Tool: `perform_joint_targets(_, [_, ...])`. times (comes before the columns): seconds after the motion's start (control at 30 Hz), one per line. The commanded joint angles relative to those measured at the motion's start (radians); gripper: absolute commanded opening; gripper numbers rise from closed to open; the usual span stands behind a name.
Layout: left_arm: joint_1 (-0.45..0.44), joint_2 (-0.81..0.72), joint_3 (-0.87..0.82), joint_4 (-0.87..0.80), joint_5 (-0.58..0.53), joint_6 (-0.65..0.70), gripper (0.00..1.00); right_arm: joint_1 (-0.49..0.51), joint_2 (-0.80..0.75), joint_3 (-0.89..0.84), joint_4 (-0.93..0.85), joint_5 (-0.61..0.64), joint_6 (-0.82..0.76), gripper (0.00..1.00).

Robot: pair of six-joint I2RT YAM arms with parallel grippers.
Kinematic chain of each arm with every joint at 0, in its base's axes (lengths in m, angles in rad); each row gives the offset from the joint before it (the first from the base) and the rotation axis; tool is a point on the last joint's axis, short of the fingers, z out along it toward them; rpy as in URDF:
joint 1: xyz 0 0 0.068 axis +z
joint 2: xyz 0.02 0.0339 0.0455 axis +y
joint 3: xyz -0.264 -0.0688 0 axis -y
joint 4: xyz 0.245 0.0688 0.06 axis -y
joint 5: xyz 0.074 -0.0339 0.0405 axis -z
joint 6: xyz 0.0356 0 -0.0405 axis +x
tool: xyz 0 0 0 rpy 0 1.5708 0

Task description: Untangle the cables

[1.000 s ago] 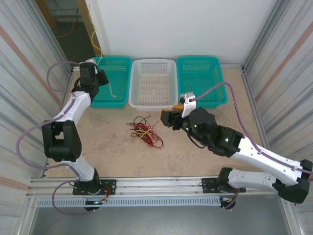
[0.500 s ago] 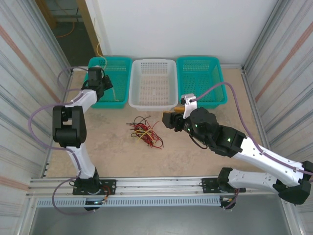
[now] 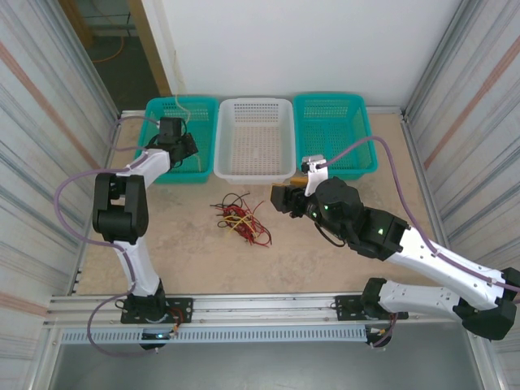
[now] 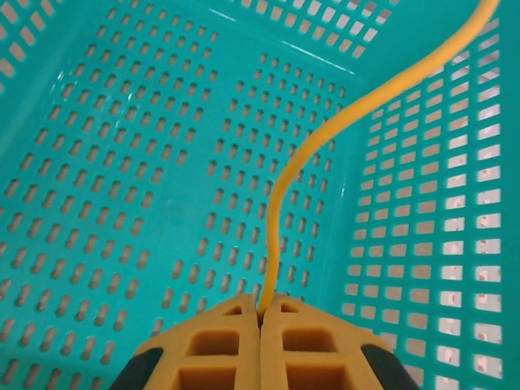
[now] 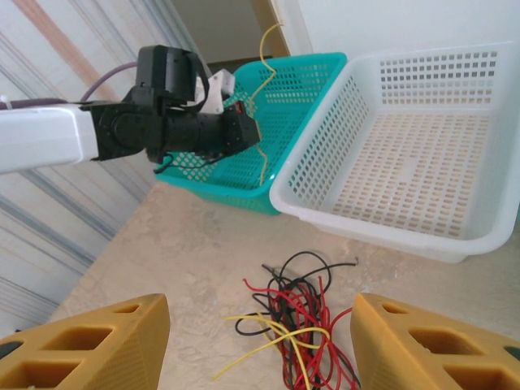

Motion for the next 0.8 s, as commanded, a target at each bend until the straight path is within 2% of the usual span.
perform_joint_targets(0.0, [-0.003,-0.028,-0.017,-0.051,0.004,-0.030,0.00,-0.006,-0.006,0.020,0.011,-0.014,0.007,0.60])
perform_joint_targets(0.03, [-0.003,-0.024,-0.010,-0.064,0.003,-0.032,0.00,-0.006,-0.005,0.022,0.011,-0.016,0.007,0.60])
perform_joint_targets(0.1, [-0.002,-0.011,0.019,-0.099,0.004,-0.034,0.26,-0.007,-0.001,0.028,0.009,-0.017,0.002,0.60])
perform_joint_targets(0.13, [-0.001,-0.003,0.040,-0.123,0.005,-0.035,0.36,-0.007,0.000,0.033,0.005,-0.019,0.000,0.60])
perform_joint_targets(0.27, [-0.003,0.008,0.093,-0.182,-0.011,-0.033,0.56,-0.007,-0.004,0.041,-0.007,-0.016,-0.002,0.61])
perform_joint_targets(0.43, [-0.003,-0.037,0.101,-0.172,-0.015,-0.003,0.67,-0.008,-0.002,0.048,-0.011,-0.008,0.000,0.61])
perform_joint_targets(0.53, [-0.002,-0.093,0.102,-0.182,-0.067,0.013,0.82,-0.007,0.014,0.069,-0.035,0.003,0.000,0.61])
perform_joint_targets(0.6, [-0.003,-0.130,0.106,-0.200,-0.105,0.029,0.97,-0.011,0.064,0.090,-0.063,0.012,0.002,0.64])
perform_joint_targets(0.77, [-0.003,-0.234,0.115,-0.310,-0.167,0.046,0.99,-0.036,0.225,0.183,-0.200,-0.051,0.021,0.66])
